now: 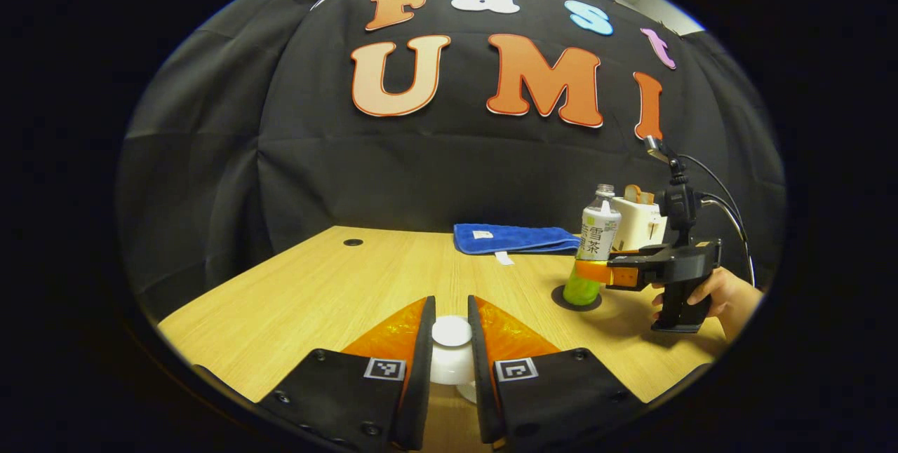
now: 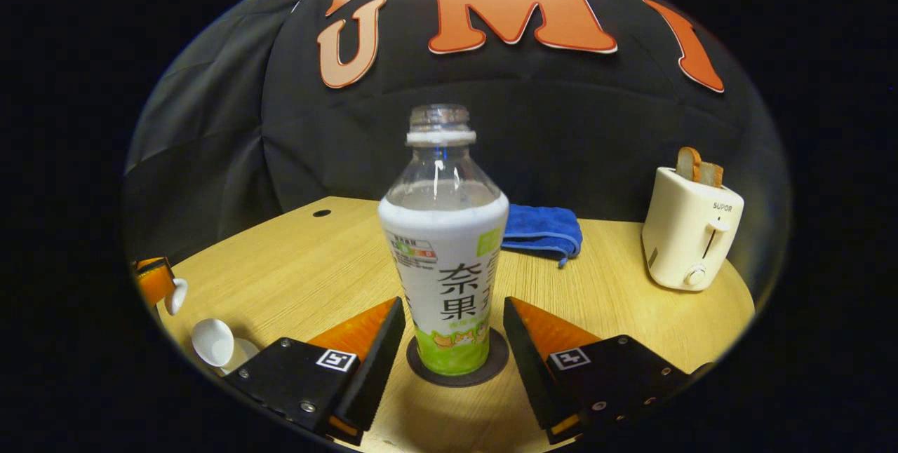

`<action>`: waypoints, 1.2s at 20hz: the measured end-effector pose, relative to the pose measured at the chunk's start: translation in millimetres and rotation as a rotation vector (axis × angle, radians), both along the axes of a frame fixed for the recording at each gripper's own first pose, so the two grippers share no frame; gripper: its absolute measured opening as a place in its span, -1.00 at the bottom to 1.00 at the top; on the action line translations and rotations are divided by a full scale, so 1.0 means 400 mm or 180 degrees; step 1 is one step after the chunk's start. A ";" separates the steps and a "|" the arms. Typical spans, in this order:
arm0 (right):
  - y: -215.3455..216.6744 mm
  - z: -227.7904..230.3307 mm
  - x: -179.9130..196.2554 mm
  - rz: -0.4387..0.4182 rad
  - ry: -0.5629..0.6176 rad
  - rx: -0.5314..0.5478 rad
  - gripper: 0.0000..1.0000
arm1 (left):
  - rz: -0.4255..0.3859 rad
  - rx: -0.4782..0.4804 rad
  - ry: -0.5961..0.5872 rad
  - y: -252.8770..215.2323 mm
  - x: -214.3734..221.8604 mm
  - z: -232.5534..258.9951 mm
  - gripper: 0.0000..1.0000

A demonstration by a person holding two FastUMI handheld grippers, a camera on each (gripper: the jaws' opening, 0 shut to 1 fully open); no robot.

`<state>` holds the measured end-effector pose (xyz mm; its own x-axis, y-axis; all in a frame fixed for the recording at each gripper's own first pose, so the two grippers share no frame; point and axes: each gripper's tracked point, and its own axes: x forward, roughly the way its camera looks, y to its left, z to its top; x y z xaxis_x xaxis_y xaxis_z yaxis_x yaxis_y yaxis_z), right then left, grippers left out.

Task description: Open the teacup lid with one hand, grasp the water bottle and pour water into the teacup with the other hand; after pouring, place the water bottle on the coaster and then close the teacup lid.

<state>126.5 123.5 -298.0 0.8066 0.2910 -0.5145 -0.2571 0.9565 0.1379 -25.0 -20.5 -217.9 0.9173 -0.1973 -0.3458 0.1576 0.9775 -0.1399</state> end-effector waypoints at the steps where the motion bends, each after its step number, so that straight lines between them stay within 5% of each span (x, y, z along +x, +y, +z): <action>1: -0.004 0.017 -0.006 0.0009 -0.0049 0.0011 0.74 | -0.0032 -0.0038 0.0013 -0.016 0.004 -0.004 -0.35; 12: -0.093 0.166 -0.104 -0.0086 -0.0475 0.0076 0.82 | -0.0268 0.0039 0.0200 -0.110 -0.016 -0.074 -0.37; 24: -0.178 0.200 -0.183 -0.0235 -0.0580 0.0084 0.82 | -0.0269 0.0346 0.0279 -0.119 -0.027 -0.111 -0.33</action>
